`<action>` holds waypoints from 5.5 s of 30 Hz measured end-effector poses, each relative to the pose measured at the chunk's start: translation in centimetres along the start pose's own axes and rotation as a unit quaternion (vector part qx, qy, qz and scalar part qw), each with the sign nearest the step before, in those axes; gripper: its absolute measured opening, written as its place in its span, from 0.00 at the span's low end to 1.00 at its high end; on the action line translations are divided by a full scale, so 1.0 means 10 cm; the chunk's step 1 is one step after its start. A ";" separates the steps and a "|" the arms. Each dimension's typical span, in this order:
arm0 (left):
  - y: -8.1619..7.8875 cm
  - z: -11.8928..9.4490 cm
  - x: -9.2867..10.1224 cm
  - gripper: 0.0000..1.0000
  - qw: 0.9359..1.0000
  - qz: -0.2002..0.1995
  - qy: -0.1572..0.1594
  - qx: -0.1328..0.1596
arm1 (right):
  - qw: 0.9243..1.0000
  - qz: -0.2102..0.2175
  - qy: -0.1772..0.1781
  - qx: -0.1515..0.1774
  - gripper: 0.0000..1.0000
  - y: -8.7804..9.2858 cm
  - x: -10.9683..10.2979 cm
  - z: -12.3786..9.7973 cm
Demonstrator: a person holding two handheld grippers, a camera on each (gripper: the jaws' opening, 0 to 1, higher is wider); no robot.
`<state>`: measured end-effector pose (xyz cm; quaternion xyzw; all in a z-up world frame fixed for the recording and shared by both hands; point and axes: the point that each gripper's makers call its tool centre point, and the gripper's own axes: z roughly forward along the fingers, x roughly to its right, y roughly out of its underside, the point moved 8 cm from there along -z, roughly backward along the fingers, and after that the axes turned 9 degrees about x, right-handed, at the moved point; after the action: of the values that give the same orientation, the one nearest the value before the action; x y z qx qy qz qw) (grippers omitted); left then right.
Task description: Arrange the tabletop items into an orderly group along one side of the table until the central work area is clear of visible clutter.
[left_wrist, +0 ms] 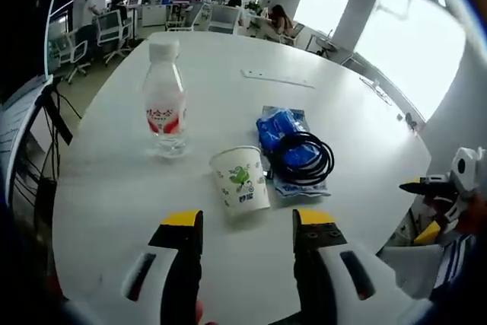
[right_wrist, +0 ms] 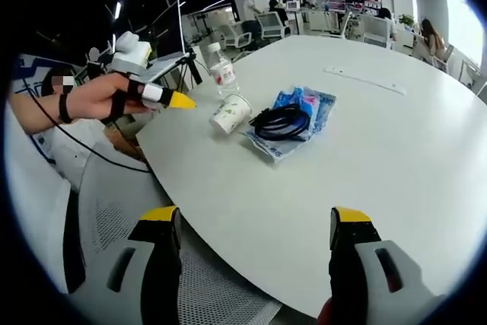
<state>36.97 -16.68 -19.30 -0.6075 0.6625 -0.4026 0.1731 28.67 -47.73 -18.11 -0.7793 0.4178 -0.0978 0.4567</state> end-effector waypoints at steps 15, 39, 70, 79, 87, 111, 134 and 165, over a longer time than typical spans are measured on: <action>0.01 0.42 -0.07 0.49 0.999 -0.028 0.003 -0.037 | 1.000 0.006 0.015 -0.002 0.80 0.06 0.03 -0.14; 0.07 0.84 -0.05 0.51 0.995 -0.051 0.008 -0.086 | 0.999 0.016 0.029 -0.010 0.81 0.15 0.04 -0.25; -0.01 0.67 -0.17 0.38 0.995 -0.068 0.012 -0.065 | 1.000 -0.008 0.013 -0.013 0.79 -0.06 0.20 -0.16; -0.03 0.48 -0.13 0.38 0.997 -0.051 0.038 -0.036 | 1.000 -0.009 0.006 -0.010 0.79 -0.09 0.19 -0.14; -0.01 0.36 -0.07 0.38 0.997 -0.036 0.057 -0.028 | 1.000 -0.017 -0.006 -0.012 0.80 -0.13 0.18 -0.06; -0.04 0.05 0.30 0.38 0.989 0.087 0.116 -0.016 | 0.997 -0.052 -0.058 -0.011 0.82 -0.53 0.16 0.20; 0.00 -0.04 0.75 0.38 0.960 0.211 0.187 -0.011 | 0.989 -0.070 -0.129 0.010 0.76 -0.83 -0.11 0.45; -0.03 -0.19 1.11 0.38 0.896 0.376 0.237 0.011 | 0.971 0.007 -0.231 0.052 0.17 -1.00 -0.43 0.68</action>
<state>33.60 -26.52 -15.06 -0.1981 0.8586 -0.4464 0.1561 35.14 -37.93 -13.01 -0.7528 0.3009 0.0671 0.5815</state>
